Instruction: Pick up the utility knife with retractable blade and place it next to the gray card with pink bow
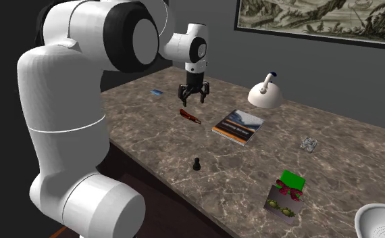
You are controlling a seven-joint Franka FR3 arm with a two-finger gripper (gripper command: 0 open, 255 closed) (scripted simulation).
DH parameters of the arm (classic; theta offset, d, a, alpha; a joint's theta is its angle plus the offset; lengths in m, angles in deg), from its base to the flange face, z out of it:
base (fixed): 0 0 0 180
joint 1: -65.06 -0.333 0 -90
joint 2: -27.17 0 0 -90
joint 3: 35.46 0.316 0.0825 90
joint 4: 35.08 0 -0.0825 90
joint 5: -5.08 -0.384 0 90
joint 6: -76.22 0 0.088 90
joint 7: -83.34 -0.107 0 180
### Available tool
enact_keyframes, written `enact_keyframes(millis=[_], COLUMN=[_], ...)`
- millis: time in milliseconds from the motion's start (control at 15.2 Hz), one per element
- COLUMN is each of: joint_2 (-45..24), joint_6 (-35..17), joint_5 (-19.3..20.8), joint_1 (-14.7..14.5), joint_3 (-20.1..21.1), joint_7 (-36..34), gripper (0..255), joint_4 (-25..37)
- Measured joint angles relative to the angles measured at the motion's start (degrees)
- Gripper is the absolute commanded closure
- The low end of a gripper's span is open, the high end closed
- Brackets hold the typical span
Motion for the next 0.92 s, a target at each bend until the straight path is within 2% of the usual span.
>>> enact_keyframes(millis=[330,924], joint_2=[-10.7,-14.0], joint_6=[0.3,-4.5], joint_5=[1.2,1.5], joint_1=[-1.2,-1.5], joint_3=[2.0,2.4], joint_7=[6.6,7.7], gripper=[0,0], joint_4=[8.3,6.3])
